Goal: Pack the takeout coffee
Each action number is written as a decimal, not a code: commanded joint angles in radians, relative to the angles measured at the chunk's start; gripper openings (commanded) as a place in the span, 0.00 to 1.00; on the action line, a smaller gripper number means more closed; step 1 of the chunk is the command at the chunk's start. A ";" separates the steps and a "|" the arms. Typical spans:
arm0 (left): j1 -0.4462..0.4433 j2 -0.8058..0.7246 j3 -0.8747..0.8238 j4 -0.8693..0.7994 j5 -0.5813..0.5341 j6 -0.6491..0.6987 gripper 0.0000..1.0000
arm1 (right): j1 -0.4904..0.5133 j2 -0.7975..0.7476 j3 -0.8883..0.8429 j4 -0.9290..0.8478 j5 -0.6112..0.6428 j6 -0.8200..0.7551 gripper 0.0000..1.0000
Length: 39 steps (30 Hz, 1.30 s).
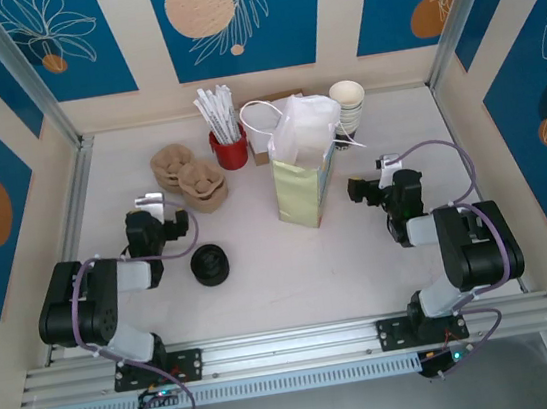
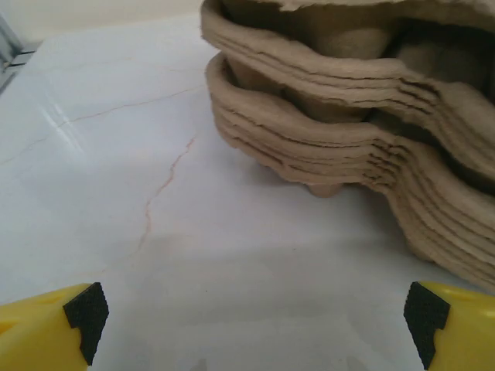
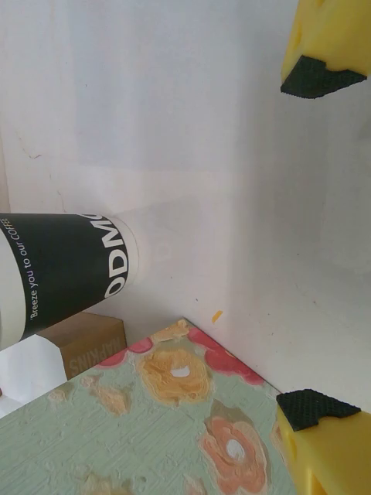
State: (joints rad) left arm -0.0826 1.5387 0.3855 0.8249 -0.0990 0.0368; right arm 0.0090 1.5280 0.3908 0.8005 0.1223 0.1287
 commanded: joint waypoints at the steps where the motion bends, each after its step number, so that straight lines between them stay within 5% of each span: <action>1: 0.009 -0.005 0.020 -0.006 0.067 0.017 0.99 | -0.006 -0.003 0.018 0.025 -0.016 -0.023 0.99; 20: 0.009 -0.042 0.020 -0.032 0.088 0.029 1.00 | -0.007 -0.020 0.017 0.012 -0.002 -0.014 0.99; 29: -0.017 -0.448 0.185 -0.593 -0.042 -0.005 0.99 | -0.055 -0.278 0.080 -0.356 0.040 0.043 0.99; 36: -0.015 -0.636 0.502 -1.238 -0.310 -0.348 1.00 | -0.197 -0.421 0.306 -0.825 0.036 0.346 0.99; 39: -0.015 -0.610 0.648 -1.447 -0.296 -0.422 0.99 | -0.253 -0.367 0.511 -1.071 -0.036 0.473 0.99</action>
State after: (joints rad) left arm -0.0921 0.9127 0.9375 -0.2543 -0.3283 -0.2386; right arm -0.2062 1.1370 0.7437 0.0368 0.1406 0.4118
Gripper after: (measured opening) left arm 0.994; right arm 0.991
